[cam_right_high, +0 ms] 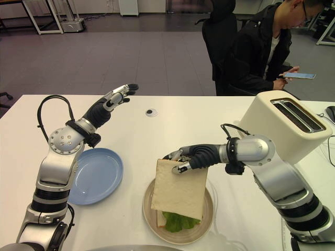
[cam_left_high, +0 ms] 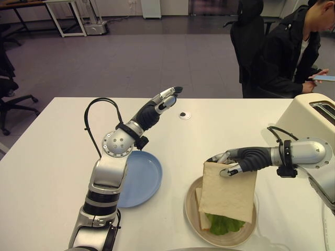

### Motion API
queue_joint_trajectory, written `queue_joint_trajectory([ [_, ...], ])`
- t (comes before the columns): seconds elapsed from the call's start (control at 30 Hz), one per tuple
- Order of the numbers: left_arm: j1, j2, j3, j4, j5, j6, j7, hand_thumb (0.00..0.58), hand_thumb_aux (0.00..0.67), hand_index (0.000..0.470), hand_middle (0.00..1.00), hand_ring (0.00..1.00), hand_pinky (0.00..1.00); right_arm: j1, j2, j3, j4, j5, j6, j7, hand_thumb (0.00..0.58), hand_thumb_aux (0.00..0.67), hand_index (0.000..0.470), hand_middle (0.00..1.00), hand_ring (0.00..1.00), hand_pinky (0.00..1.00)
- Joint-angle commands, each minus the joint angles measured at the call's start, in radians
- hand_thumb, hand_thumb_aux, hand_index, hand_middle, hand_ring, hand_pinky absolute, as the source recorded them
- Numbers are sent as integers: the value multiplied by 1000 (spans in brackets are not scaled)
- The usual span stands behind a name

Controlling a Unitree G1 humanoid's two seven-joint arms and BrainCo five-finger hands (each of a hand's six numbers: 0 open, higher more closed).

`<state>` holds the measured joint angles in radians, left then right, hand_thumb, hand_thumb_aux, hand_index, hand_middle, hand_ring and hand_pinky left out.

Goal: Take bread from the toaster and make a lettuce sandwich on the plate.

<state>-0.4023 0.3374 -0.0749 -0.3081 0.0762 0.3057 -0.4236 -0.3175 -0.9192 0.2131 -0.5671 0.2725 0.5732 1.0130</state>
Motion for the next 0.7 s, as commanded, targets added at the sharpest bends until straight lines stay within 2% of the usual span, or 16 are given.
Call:
queue_joint_trajectory([
  [0.03, -6, 7, -7, 3, -5, 6, -3, 0, 0, 0, 0, 0, 0, 32, 2, 35, -9, -36, -19, -9, 580, 670, 470, 0, 0, 0],
  [0.47, -16, 4, -14, 16, -6, -5, -5, 0, 0, 0, 0, 0, 0, 141, 21, 118, 69, -193, -176, -43, 580, 670, 470, 0, 0, 0],
  [0.7, -8, 3, -11, 4, -1, 0, 3, 0, 0, 0, 0, 0, 0, 152, 70, 169, 136, -258, -246, -53, 580, 670, 470, 0, 0, 0],
])
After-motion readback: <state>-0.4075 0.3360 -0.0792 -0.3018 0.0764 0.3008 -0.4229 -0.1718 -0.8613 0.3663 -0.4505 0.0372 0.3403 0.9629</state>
